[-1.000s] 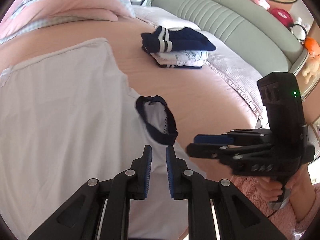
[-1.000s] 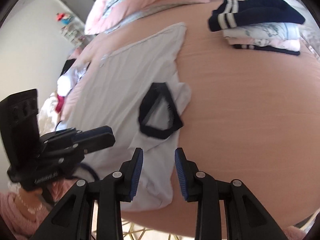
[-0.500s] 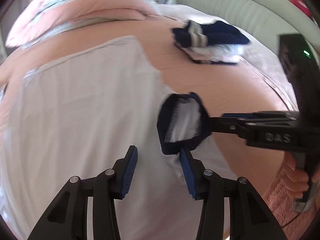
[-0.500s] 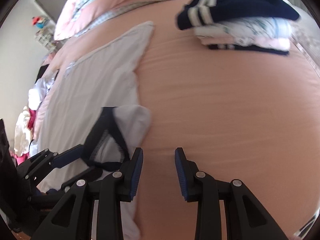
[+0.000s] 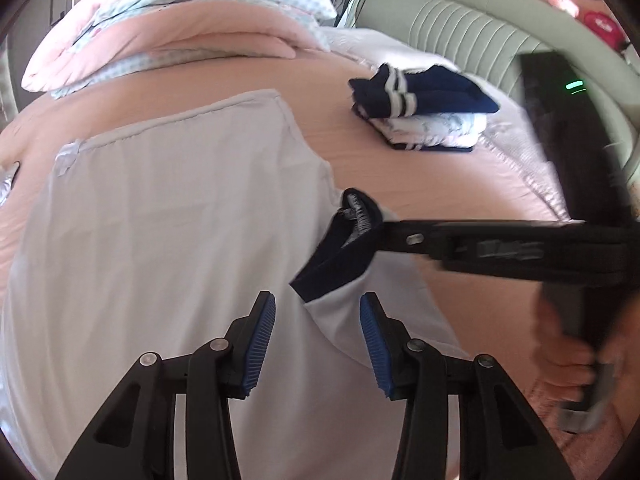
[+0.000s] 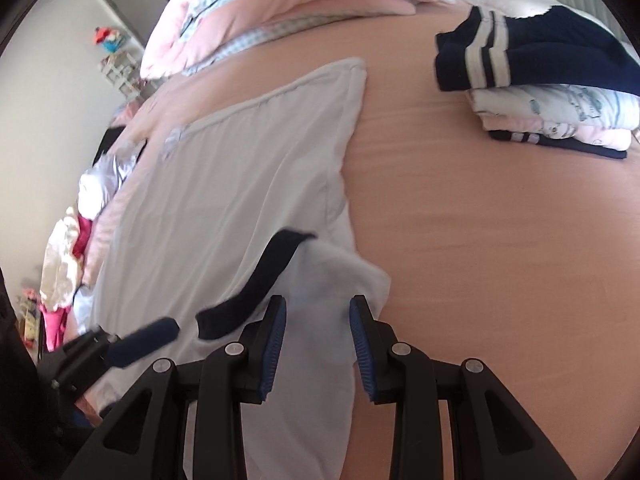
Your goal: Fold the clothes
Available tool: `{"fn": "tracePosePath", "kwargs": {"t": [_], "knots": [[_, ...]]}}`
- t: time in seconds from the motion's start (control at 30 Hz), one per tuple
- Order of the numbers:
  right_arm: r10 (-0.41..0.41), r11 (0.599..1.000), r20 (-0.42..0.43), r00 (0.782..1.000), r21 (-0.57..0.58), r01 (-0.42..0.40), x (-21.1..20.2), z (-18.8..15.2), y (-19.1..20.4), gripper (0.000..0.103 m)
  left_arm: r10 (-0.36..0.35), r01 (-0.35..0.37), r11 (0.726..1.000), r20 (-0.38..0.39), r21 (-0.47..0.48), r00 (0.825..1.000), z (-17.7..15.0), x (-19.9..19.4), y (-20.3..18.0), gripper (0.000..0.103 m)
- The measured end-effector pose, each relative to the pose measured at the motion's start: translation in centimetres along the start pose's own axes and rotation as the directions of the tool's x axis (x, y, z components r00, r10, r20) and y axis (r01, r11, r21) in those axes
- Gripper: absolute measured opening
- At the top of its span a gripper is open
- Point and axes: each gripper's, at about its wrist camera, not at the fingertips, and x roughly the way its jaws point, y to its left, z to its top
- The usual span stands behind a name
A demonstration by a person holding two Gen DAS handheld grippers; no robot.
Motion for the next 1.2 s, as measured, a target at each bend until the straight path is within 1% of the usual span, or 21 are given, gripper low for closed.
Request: {"fn": "tracePosePath", "kwargs": {"t": [0.03,0.1,0.2,0.23,0.33,0.43,0.5,0.57,0.63,0.67,0.7,0.73,0.8,0.83,0.87,0.93,1.0,1.07,1.1,1.17,1.2], "knots": [[0.010,1.000,0.010,1.000,-0.002,-0.010,-0.4,-0.1,0.0,0.032,0.042,-0.042,0.999,-0.018,-0.012,0.999,0.2,0.6,0.4,0.041],[0.019,1.000,0.020,1.000,-0.009,-0.019,-0.9,-0.5,-0.2,0.032,0.061,-0.064,0.994,-0.040,-0.085,0.997,0.6,0.9,1.9,0.041],[-0.012,1.000,-0.027,1.000,-0.018,0.012,-0.5,-1.4,-0.9,0.032,0.004,-0.005,0.988,-0.008,-0.151,1.000,1.0,-0.5,3.1,0.041],[-0.015,1.000,-0.039,0.999,-0.014,0.014,-0.3,-1.8,-1.2,0.032,-0.015,0.016,0.990,0.004,-0.138,1.000,1.2,-0.8,3.0,0.041],[-0.013,0.999,-0.050,0.999,-0.045,0.011,-0.3,-2.8,-0.8,0.032,-0.074,0.075,0.996,0.022,-0.050,0.997,1.5,-1.2,1.4,0.041],[-0.035,0.993,-0.076,0.996,-0.118,0.026,-0.3,-4.1,0.3,0.032,-0.038,0.037,0.998,0.015,0.041,0.999,2.0,0.2,-0.5,0.041],[-0.076,0.987,-0.116,0.990,-0.152,0.058,0.0,-5.2,0.5,0.032,0.050,-0.049,0.998,-0.044,0.027,0.998,2.2,1.8,0.0,0.041],[-0.087,0.981,-0.128,0.988,-0.184,0.062,-0.6,-6.3,0.7,0.032,0.140,-0.139,0.990,-0.107,0.015,0.984,2.5,3.5,0.7,0.043],[-0.086,0.979,-0.159,0.984,-0.194,0.054,-1.3,-7.2,0.3,0.032,0.130,-0.135,0.990,-0.088,-0.051,0.988,2.6,2.5,2.0,0.043],[-0.086,0.981,-0.168,0.982,-0.183,0.055,-1.7,-7.6,-0.2,0.032,0.137,-0.141,0.988,-0.075,-0.055,0.988,2.6,1.8,2.1,0.043],[-0.084,0.984,-0.167,0.982,-0.169,0.056,-2.1,-7.8,-0.6,0.032,0.121,-0.124,0.991,-0.054,-0.057,0.991,2.5,1.1,2.0,0.043],[-0.073,0.986,-0.145,0.987,-0.161,0.049,-2.7,-7.8,-0.7,0.032,0.086,-0.088,0.994,-0.034,-0.063,0.996,2.2,0.3,1.9,0.043],[-0.035,0.986,-0.080,0.996,-0.166,0.021,-3.9,-7.6,-0.3,0.032,0.011,-0.013,0.998,-0.027,-0.059,1.000,1.5,-0.6,1.2,0.043],[-0.015,0.986,-0.047,0.999,-0.169,0.007,-4.5,-7.5,-0.1,0.032,-0.005,0.004,0.998,-0.026,-0.056,1.000,1.0,-0.8,1.1,0.043],[-0.014,0.983,-0.042,0.999,-0.185,0.006,-4.5,-7.7,0.3,0.032,-0.015,0.014,0.999,-0.020,-0.047,1.000,0.5,-0.9,0.7,0.043],[-0.047,0.971,-0.081,0.996,-0.239,0.027,-3.4,-8.4,1.6,0.032,-0.025,0.025,0.999,-0.020,-0.028,0.999,-0.4,-0.9,-0.1,0.043],[-0.083,0.955,-0.118,0.990,-0.294,0.045,-2.3,-9.1,2.9,0.032,-0.004,0.004,1.000,-0.055,-0.009,0.998,-0.9,-0.4,-0.8,0.043],[-0.177,0.931,-0.139,0.974,-0.346,0.120,-1.5,-10.5,2.9,0.032,0.001,-0.001,1.000,-0.082,0.003,0.997,-1.4,-0.3,-1.2,0.043],[-0.183,0.927,-0.126,0.975,-0.353,0.129,-2.1,-11.0,2.8,0.032,-0.026,0.027,1.000,-0.086,0.005,0.996,-1.7,-0.5,-1.4,0.043],[-0.169,0.945,-0.133,0.977,-0.302,0.123,-3.4,-11.6,1.7,0.032,-0.087,0.088,0.996,-0.094,0.006,0.992,-2.2,-0.9,-1.7,0.043],[-0.150,0.958,-0.135,0.979,-0.263,0.110,-3.9,-11.8,1.0,0.032,-0.111,0.113,0.993,-0.090,0.023,0.990,-2.6,-1.2,-2.2,0.043]]}}
